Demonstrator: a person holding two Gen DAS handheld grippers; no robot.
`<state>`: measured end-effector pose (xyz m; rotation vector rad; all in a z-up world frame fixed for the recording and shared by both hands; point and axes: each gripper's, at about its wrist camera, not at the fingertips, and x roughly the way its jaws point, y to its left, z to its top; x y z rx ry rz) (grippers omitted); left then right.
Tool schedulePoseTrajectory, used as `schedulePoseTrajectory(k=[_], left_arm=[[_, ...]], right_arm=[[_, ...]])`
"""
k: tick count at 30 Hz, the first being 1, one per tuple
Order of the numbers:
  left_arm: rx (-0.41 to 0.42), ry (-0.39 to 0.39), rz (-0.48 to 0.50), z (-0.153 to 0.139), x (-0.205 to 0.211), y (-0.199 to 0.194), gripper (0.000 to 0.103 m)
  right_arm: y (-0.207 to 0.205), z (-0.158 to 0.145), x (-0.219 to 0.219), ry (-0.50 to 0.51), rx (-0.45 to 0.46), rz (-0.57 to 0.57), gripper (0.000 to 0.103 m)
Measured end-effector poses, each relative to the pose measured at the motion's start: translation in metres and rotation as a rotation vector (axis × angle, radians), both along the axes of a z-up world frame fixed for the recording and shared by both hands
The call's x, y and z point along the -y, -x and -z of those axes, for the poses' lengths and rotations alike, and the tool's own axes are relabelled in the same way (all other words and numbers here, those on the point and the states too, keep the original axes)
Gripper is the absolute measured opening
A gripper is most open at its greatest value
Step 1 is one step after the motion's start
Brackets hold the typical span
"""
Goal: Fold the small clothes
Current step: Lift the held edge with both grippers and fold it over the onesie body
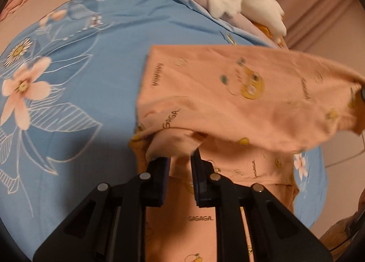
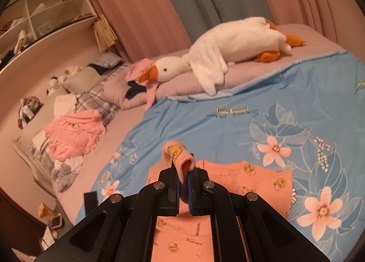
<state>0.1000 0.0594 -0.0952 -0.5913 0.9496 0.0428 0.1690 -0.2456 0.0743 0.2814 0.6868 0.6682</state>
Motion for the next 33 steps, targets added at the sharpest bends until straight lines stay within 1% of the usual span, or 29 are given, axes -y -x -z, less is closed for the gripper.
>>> schedulePoseTrajectory(k=[4, 9, 13, 24, 29, 33], left_arm=[[0.0, -0.021, -0.059, -0.004, -0.01, 0.009, 0.015], [-0.006, 0.012, -0.074, -0.004, -0.019, 0.012, 0.017], [-0.021, 0.014, -0.065, -0.004, -0.022, 0.016, 0.018], [-0.039, 0.02, -0.062, 0.0, -0.026, 0.015, 0.018], [-0.047, 0.018, -0.059, 0.001, -0.025, 0.013, 0.018], [-0.053, 0.03, -0.054, 0.001, -0.026, 0.013, 0.018]], right_arm=[[0.001, 0.0, 0.003, -0.003, 0.003, 0.008, 0.007], [0.0, 0.006, 0.005, 0.002, -0.011, 0.019, 0.007], [-0.001, 0.012, 0.009, 0.031, -0.023, 0.049, 0.007], [-0.01, 0.033, 0.023, 0.063, -0.089, 0.091, 0.007], [-0.014, 0.047, 0.031, 0.075, -0.131, 0.106, 0.007], [-0.019, 0.065, 0.035, 0.105, -0.182, 0.121, 0.007]])
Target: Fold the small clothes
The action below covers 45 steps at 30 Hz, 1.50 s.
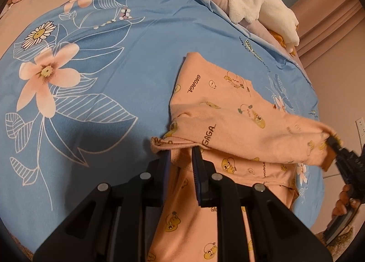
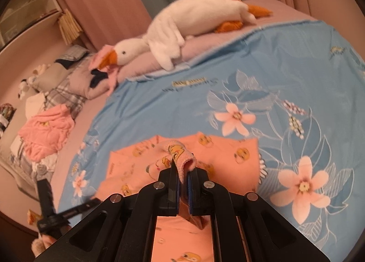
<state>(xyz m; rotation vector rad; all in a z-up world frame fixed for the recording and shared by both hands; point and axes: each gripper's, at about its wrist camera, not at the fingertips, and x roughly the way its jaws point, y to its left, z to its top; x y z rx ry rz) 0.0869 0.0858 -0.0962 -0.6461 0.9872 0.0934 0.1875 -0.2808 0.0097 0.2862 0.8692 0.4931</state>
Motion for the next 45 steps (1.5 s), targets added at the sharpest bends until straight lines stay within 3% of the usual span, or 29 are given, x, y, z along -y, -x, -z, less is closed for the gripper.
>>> schedulePoseTrajectory(k=[11, 16, 27, 32, 39, 45], left_arm=[[0.0, 0.023, 0.021, -0.004, 0.001, 0.005, 0.023], [0.002, 0.044, 0.017, -0.01, 0.0, 0.006, 0.03], [0.054, 0.012, 0.006, -0.026, -0.002, -0.008, 0.035], [0.005, -0.006, 0.021, -0.014, 0.002, -0.027, 0.033], [-0.022, -0.033, 0.049, -0.004, 0.007, -0.032, 0.033], [-0.058, -0.066, 0.057, 0.006, 0.011, -0.036, 0.033]], right_arm=[[-0.011, 0.067, 0.016, 0.058, -0.206, 0.037, 0.007], [-0.012, 0.084, 0.017, 0.078, -0.247, 0.053, 0.007], [-0.017, 0.07, 0.018, 0.103, -0.192, 0.074, 0.007], [-0.022, 0.075, 0.011, 0.159, -0.197, 0.086, 0.007], [-0.022, 0.072, 0.02, 0.161, -0.176, 0.125, 0.007], [-0.027, 0.086, 0.02, 0.17, -0.213, 0.128, 0.007]])
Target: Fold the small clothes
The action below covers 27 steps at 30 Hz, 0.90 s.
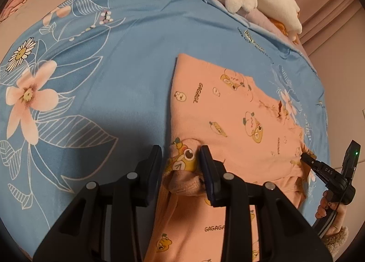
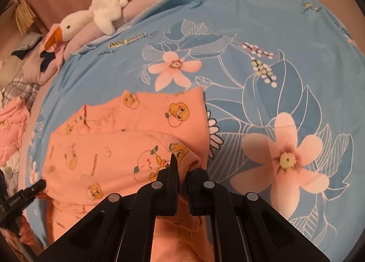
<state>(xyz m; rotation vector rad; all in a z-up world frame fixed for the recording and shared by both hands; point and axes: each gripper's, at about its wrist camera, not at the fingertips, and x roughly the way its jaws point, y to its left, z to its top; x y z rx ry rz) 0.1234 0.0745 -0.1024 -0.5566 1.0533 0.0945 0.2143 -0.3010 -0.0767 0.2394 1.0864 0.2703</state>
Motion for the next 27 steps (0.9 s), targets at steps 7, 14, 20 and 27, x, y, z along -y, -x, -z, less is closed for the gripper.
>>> schedulePoseTrajectory(k=[7, 14, 20, 27], left_arm=[[-0.016, -0.006, -0.001, 0.01, 0.001, -0.002, 0.037], [-0.017, -0.014, 0.001, 0.01, 0.002, -0.001, 0.037], [-0.016, -0.017, 0.001, 0.01, 0.003, -0.002, 0.037], [-0.014, -0.019, 0.0, 0.01, 0.003, -0.001, 0.038]], right_arm=[[0.001, 0.008, -0.001, 0.012, -0.009, 0.006, 0.007], [0.004, 0.004, 0.005, -0.01, -0.002, 0.028, 0.008], [0.017, -0.013, 0.031, -0.058, 0.046, 0.089, 0.039], [0.035, -0.007, 0.035, -0.181, 0.021, 0.039, 0.039]])
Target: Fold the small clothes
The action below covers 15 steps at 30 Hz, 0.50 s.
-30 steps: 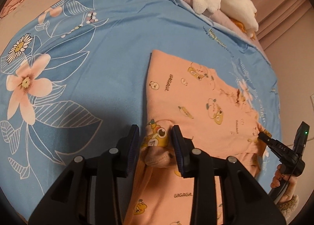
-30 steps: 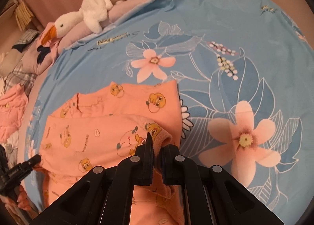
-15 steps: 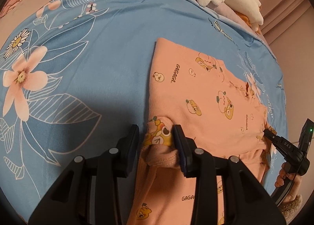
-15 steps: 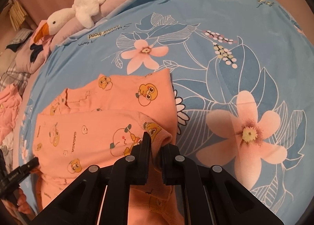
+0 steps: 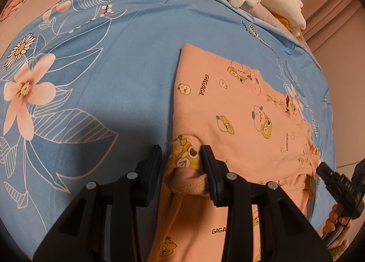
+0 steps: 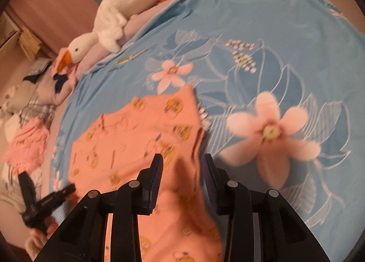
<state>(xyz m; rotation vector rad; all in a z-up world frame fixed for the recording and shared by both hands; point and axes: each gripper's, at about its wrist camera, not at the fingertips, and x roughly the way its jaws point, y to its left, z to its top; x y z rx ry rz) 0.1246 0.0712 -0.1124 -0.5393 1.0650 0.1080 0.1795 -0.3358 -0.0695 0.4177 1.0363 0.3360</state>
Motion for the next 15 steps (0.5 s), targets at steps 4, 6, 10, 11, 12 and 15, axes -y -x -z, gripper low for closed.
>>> schedulePoseTrajectory(k=[4, 6, 10, 11, 12, 15], left_arm=[[-0.002, -0.007, 0.002, 0.0, 0.0, 0.001, 0.038], [-0.002, -0.009, 0.005, 0.0, 0.0, 0.001, 0.038], [-0.001, -0.01, 0.008, 0.0, -0.001, 0.0, 0.038], [0.0, -0.008, 0.005, 0.0, 0.0, 0.001, 0.038], [-0.001, -0.006, 0.004, 0.001, 0.0, 0.001, 0.038], [-0.001, 0.0, 0.003, 0.001, -0.001, 0.0, 0.038]], right_arm=[[0.0, 0.014, -0.016, 0.055, -0.028, -0.024, 0.022], [-0.001, 0.017, -0.014, 0.082, -0.028, -0.004, 0.005], [0.003, 0.004, -0.005, 0.056, 0.019, 0.007, 0.004], [0.004, -0.001, -0.002, 0.059, 0.038, 0.015, 0.004], [0.005, -0.007, 0.002, 0.052, 0.053, 0.023, 0.004], [0.005, -0.014, 0.009, 0.026, 0.073, 0.028, 0.004]])
